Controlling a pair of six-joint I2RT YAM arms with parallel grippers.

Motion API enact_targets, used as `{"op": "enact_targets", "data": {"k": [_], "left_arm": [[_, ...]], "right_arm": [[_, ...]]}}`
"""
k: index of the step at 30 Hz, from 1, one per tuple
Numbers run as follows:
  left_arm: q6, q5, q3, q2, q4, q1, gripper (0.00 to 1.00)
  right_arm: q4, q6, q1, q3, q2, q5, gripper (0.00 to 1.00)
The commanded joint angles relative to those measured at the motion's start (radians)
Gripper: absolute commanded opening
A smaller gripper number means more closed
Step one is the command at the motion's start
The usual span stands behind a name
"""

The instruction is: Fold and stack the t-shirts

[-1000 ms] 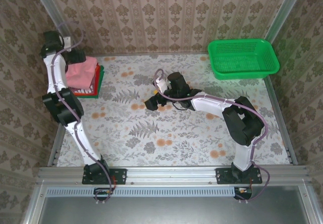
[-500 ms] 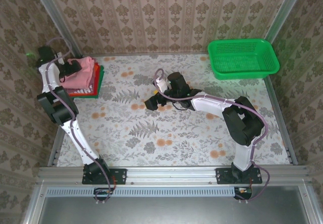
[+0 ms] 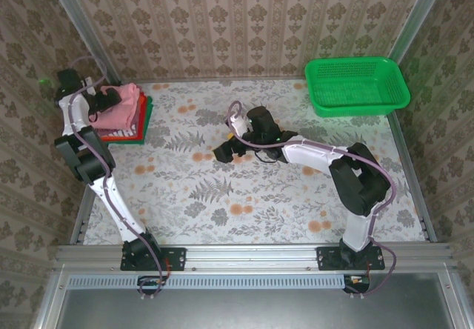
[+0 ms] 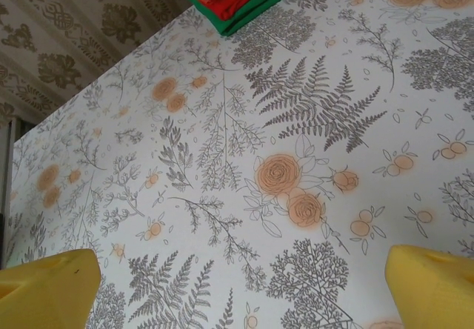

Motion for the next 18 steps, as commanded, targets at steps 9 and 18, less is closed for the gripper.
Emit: {"op": "enact_targets", "data": {"k": [9,18], "left_arm": [[0.033,-0.111,-0.15,-0.35,0.11,-0.084,1.0],[0.057,-0.236,-0.823,-0.748,0.541,-0.354,1.0]], "right_arm": [[0.046,0.037,-0.072,-0.128,-0.162,0.127,1.0],[0.058,0.027,-0.25,-0.324,-0.39,0.385,1.0]]}}
